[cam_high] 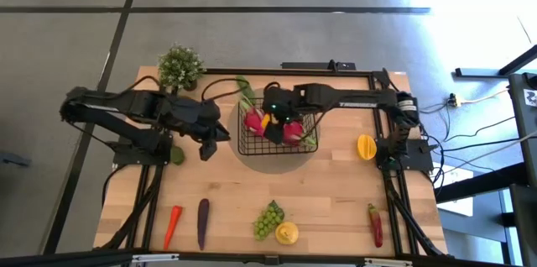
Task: Build produce basket
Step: Put the yellow bell pepper into the black wire basket
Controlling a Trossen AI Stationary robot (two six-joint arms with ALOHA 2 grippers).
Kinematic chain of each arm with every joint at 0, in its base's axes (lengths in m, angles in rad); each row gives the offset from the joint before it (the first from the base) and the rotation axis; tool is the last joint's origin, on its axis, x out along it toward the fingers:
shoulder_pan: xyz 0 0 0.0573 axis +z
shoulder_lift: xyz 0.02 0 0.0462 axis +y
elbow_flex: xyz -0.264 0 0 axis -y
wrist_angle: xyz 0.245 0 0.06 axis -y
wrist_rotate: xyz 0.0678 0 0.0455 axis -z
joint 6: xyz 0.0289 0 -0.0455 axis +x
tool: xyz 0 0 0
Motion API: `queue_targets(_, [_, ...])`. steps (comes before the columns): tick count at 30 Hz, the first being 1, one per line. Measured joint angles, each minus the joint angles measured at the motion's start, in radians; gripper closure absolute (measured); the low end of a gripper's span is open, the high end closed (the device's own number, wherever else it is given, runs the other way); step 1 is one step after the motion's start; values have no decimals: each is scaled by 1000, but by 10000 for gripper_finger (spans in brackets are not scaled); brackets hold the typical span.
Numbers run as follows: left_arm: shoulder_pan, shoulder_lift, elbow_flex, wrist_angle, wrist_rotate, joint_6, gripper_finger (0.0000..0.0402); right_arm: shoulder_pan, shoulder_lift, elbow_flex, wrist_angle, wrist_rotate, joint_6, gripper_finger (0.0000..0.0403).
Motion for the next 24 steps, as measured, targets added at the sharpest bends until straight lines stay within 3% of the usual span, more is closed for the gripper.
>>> queue_targets(7, [-3,-60,2,28,-23,-6,333,2,95,0,19,-67,-44,126])
queue_targets(14, [-3,-89,0,47,-25,-3,333,1,150,-1,14,-65,-55,126])
queue_targets(18, [-3,-100,0,54,-25,-3,333,2,179,-1,0,-126,-83,126])
queue_targets(24, [-3,-102,0,58,-25,-1,333,6,196,-1,-5,-182,-109,102])
